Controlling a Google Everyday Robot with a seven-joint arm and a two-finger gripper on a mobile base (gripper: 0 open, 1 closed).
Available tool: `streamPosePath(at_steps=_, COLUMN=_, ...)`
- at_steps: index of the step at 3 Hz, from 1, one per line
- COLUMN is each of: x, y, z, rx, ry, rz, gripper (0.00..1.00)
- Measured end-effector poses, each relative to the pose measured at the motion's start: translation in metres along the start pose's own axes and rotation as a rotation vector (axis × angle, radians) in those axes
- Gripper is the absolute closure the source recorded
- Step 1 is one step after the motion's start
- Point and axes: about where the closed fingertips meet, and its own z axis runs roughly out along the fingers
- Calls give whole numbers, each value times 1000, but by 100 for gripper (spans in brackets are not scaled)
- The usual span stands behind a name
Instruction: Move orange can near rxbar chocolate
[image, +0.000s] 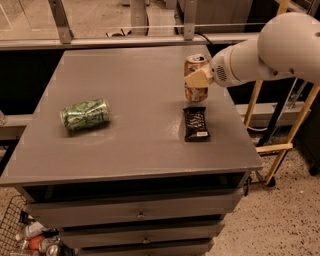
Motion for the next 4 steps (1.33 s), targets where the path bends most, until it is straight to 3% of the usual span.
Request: streamPosePath(at_steps=4, x=19, y=-1, z=28, rx=-44, ry=-33, rz=7, gripper=100)
